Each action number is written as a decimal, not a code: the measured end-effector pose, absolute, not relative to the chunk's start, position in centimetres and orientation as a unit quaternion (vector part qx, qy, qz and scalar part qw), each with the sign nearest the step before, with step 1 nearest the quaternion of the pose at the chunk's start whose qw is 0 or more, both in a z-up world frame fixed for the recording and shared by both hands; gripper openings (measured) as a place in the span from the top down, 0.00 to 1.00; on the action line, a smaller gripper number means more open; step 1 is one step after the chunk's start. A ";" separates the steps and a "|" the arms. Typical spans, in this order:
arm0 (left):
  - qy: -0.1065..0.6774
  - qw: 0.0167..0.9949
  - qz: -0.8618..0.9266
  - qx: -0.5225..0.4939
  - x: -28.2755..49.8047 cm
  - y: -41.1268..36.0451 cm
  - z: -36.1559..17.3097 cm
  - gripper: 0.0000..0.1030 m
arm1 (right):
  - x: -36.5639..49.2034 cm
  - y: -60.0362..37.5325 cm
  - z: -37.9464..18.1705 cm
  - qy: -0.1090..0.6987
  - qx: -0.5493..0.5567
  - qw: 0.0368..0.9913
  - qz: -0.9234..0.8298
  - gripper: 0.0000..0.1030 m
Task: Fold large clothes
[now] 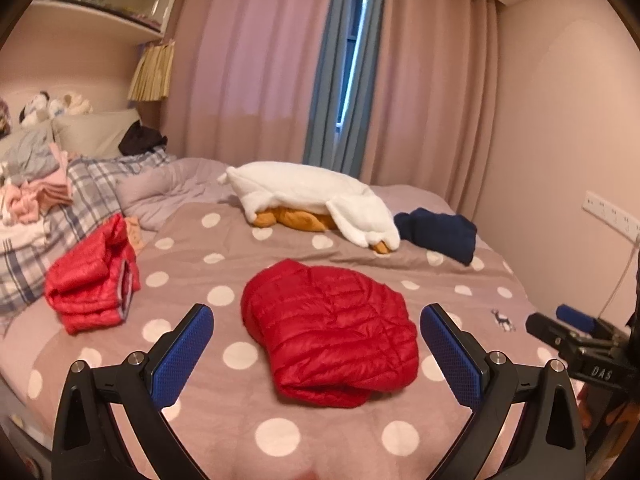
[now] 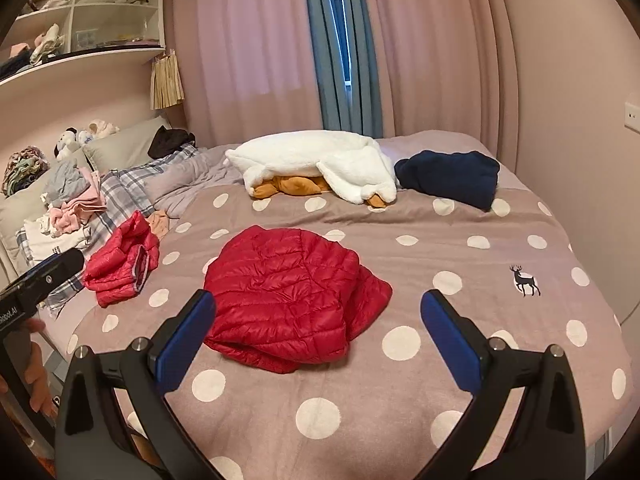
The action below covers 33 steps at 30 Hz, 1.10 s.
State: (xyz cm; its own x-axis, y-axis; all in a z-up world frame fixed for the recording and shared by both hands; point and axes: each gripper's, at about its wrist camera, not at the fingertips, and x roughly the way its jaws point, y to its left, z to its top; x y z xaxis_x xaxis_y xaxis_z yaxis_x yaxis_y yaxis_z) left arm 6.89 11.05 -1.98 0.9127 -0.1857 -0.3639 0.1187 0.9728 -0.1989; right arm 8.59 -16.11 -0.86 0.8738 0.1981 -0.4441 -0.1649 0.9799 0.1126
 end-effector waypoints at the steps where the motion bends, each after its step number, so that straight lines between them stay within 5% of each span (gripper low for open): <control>1: 0.195 0.974 -0.079 -0.085 6.8 11.0 -2.0 0.01 | 8.5 -16.1 -0.8 0.233 0.037 0.967 0.092 0.00; 33: 0.215 0.968 -0.091 -0.089 6.3 11.0 -2.2 0.01 | 7.7 -16.0 -0.9 0.244 0.028 0.967 0.075 0.00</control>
